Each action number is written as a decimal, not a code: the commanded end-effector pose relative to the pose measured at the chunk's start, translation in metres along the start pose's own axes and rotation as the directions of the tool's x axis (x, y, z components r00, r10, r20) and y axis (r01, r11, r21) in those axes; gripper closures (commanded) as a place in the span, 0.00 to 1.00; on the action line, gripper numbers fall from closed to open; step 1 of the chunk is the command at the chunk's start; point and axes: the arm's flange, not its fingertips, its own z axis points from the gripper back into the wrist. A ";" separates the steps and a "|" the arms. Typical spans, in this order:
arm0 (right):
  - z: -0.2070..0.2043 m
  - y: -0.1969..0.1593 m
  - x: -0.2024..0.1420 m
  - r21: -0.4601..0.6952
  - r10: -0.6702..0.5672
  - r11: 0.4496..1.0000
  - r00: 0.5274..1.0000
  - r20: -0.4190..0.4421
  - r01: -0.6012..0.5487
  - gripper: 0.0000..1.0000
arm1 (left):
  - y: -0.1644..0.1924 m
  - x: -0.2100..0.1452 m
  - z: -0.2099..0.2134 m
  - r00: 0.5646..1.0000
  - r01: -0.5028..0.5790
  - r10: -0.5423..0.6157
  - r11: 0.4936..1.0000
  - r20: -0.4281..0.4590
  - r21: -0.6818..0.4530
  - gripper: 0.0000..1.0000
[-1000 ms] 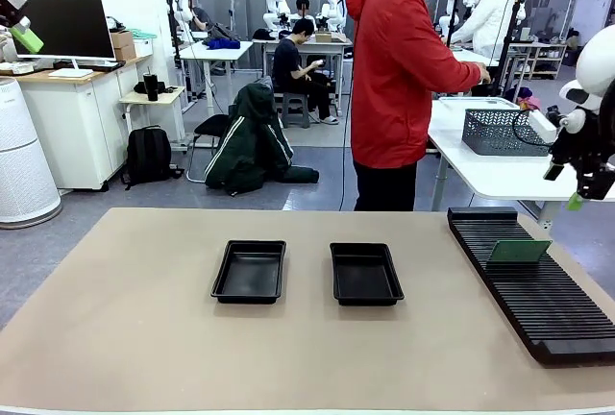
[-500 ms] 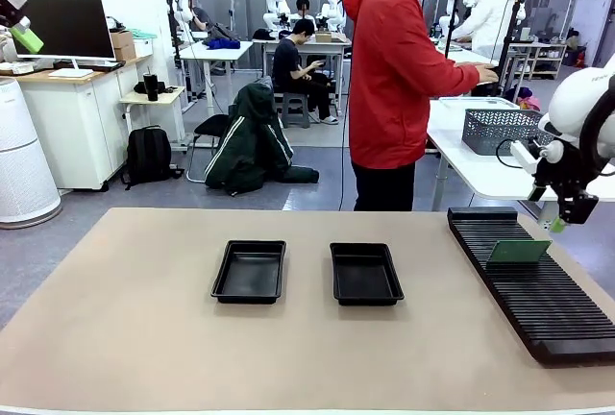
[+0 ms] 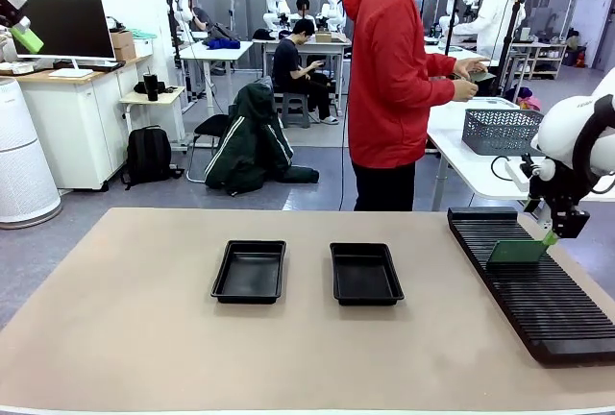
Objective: Inspect and transfer BCBs to ESD trays.
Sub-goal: Pick up the Blank PCB from the PCB Rack and place it in the left ESD tray.
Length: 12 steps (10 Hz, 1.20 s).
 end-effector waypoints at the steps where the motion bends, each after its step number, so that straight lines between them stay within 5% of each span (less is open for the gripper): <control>1: -0.016 0.006 -0.001 -0.028 0.037 0.999 0.999 -0.007 -0.037 0.00 | 0.001 0.000 0.000 1.000 0.000 0.000 1.000 0.001 0.010 0.00; 5: -0.038 0.008 -0.002 -0.025 0.038 0.999 0.999 -0.011 -0.039 0.09 | 0.001 0.000 0.000 1.000 0.000 0.000 1.000 0.001 0.010 0.00; 12: -0.049 0.007 -0.006 -0.031 0.028 0.999 1.000 -0.004 -0.029 0.57 | 0.001 0.000 0.000 1.000 0.000 0.000 1.000 0.001 0.010 0.00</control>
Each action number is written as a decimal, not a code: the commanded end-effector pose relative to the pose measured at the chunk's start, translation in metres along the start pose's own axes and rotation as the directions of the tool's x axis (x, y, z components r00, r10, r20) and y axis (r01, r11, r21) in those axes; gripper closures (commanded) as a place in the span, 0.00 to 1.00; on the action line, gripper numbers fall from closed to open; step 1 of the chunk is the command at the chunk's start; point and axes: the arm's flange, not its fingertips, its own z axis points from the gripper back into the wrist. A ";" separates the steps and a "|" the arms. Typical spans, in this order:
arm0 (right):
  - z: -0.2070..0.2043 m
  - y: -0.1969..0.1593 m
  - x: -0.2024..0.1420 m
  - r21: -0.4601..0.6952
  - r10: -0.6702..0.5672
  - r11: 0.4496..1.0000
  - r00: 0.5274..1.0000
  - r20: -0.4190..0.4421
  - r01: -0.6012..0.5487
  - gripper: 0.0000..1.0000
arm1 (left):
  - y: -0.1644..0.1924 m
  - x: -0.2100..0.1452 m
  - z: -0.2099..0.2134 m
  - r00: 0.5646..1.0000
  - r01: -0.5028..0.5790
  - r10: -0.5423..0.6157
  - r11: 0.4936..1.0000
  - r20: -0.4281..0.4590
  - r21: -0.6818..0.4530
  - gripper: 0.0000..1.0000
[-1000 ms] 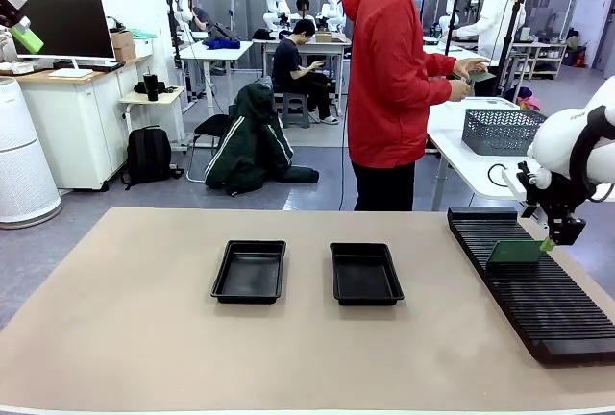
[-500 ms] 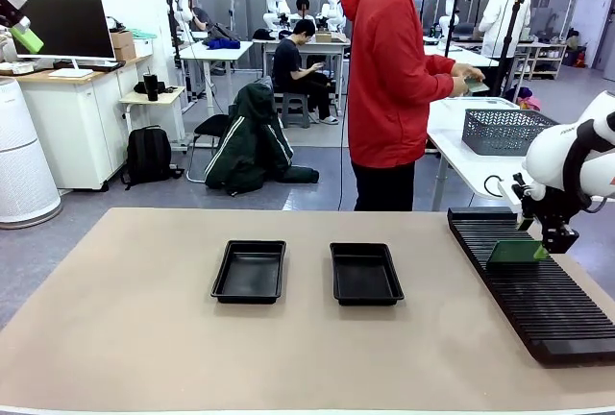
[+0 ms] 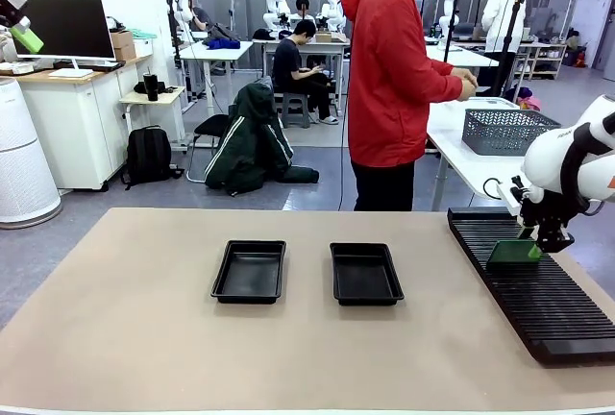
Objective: Inspect and transfer BCBs to ESD trays.
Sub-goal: Pick up the Blank PCB from the PCB Rack and place it in the left ESD tray.
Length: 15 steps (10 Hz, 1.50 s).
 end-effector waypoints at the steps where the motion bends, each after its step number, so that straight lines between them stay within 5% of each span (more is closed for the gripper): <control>1: -0.005 0.000 -0.005 -0.035 0.017 0.999 1.000 0.014 -0.017 0.63 | 0.001 0.000 0.000 1.000 0.000 0.000 1.000 0.001 0.010 0.00; 6: -0.007 -0.003 -0.007 -0.038 0.011 0.999 1.000 0.021 -0.010 0.97 | 0.001 0.000 0.000 1.000 0.000 0.000 1.000 0.001 0.010 0.00; 15: 0.000 -0.003 -0.002 -0.013 -0.004 1.000 1.000 -0.002 0.004 1.00 | 0.001 0.000 0.000 1.000 0.000 0.000 1.000 0.001 0.010 0.00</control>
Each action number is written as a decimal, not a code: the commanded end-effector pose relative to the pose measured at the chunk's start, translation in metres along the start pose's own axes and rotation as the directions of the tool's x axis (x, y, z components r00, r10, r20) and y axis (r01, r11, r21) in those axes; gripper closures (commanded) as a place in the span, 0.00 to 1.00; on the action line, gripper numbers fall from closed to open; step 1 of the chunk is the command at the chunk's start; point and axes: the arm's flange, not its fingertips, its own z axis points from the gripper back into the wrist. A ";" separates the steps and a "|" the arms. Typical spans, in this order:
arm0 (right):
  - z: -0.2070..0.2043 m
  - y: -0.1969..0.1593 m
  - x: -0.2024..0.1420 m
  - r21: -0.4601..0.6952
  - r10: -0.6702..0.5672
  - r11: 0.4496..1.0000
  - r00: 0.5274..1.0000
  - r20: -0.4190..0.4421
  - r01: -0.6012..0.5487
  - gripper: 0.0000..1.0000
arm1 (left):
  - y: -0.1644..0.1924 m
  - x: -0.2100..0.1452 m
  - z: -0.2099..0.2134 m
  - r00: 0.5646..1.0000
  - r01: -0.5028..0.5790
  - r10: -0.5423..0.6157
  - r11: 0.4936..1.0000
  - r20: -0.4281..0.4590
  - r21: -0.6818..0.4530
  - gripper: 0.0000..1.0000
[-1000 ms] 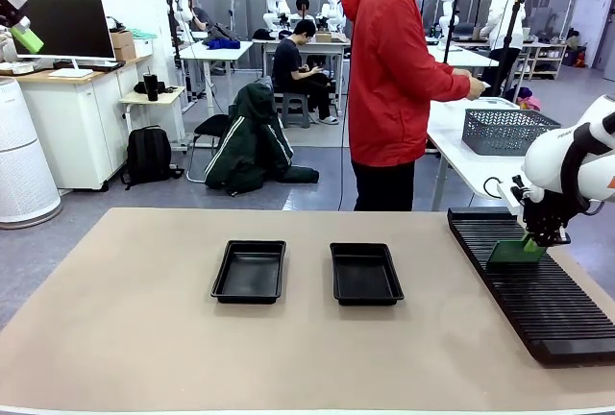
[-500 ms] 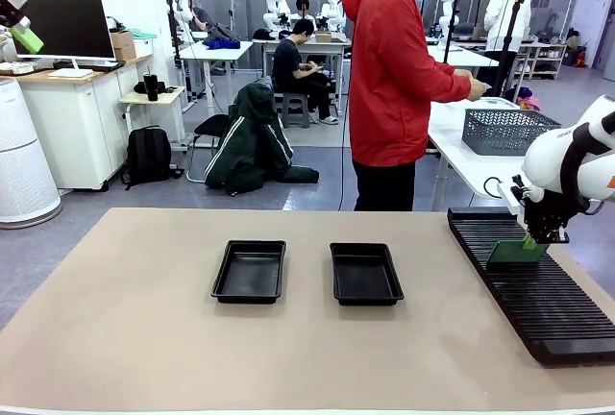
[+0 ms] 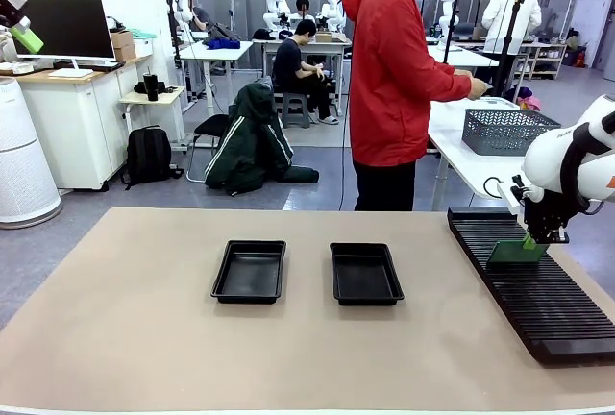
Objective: Inspect and transfer BCBs to ESD trays.
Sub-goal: Pick up the Blank PCB from the PCB Rack and place it in the left ESD tray.
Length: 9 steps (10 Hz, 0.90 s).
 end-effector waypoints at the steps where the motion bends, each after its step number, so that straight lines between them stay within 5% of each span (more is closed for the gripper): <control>1: 0.000 0.000 0.000 0.000 0.000 1.000 1.000 0.000 0.000 0.99 | 0.001 0.000 0.000 1.000 0.000 0.000 1.000 0.001 0.010 0.00; 9: 0.085 -0.003 0.010 0.022 -0.010 1.000 1.000 0.011 0.010 0.99 | 0.001 0.000 0.000 1.000 0.000 0.000 1.000 0.001 0.010 0.00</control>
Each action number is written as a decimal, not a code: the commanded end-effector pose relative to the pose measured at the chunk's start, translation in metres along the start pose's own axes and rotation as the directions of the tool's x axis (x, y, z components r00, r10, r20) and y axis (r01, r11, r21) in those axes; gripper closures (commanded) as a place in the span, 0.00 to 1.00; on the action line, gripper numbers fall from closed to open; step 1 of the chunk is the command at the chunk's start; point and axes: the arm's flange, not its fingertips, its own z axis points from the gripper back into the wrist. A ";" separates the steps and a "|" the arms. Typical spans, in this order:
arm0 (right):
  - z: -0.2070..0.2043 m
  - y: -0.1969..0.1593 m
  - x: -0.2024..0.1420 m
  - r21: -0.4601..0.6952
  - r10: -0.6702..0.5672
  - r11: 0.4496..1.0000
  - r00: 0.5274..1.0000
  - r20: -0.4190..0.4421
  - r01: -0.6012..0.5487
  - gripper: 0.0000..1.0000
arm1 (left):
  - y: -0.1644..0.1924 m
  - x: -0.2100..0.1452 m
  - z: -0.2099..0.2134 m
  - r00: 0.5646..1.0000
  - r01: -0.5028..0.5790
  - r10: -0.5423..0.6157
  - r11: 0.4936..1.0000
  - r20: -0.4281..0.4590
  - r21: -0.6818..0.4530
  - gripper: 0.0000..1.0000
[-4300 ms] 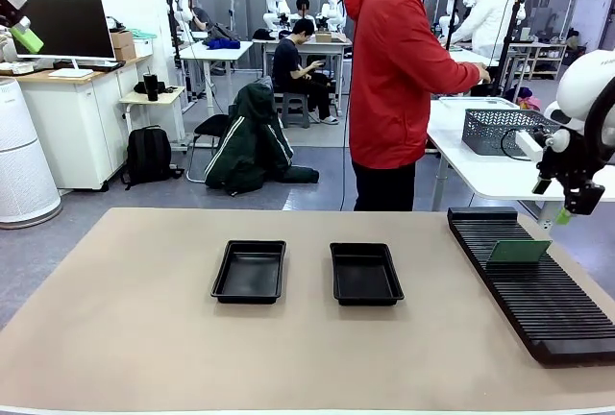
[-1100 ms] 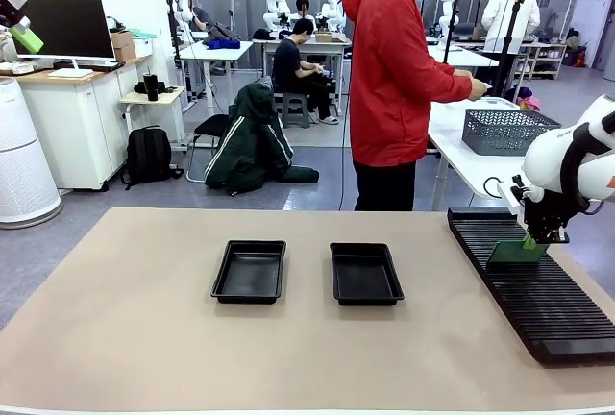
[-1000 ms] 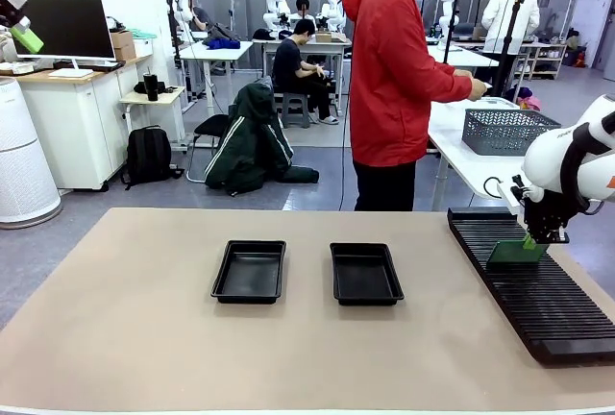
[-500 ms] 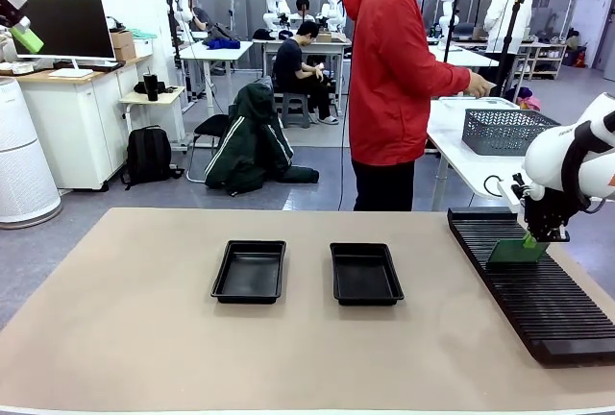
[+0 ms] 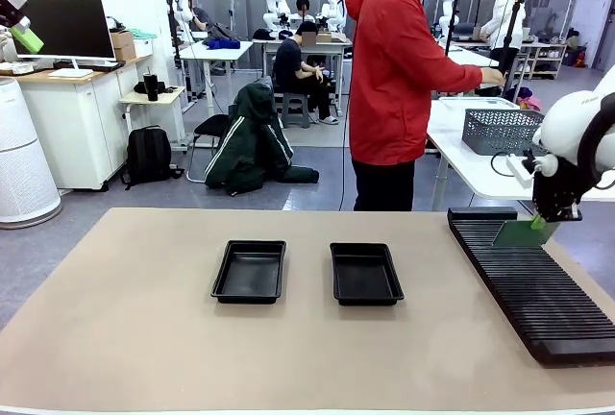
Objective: Inspect and transfer BCBs to ESD trays.
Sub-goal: Pick up the Blank PCB from the PCB Rack and place it in the left ESD tray.
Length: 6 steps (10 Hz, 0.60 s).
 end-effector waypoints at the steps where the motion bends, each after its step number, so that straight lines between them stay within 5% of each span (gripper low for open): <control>1: 0.035 -0.003 0.006 0.027 -0.031 0.999 0.999 -0.013 0.031 0.99 | 0.001 0.000 0.000 1.000 0.000 0.000 1.000 0.001 0.010 0.00; 6: 0.131 -0.011 0.013 0.156 -0.173 0.973 0.985 -0.009 0.172 0.99 | 0.001 0.000 0.000 1.000 0.000 0.000 1.000 0.001 0.010 0.00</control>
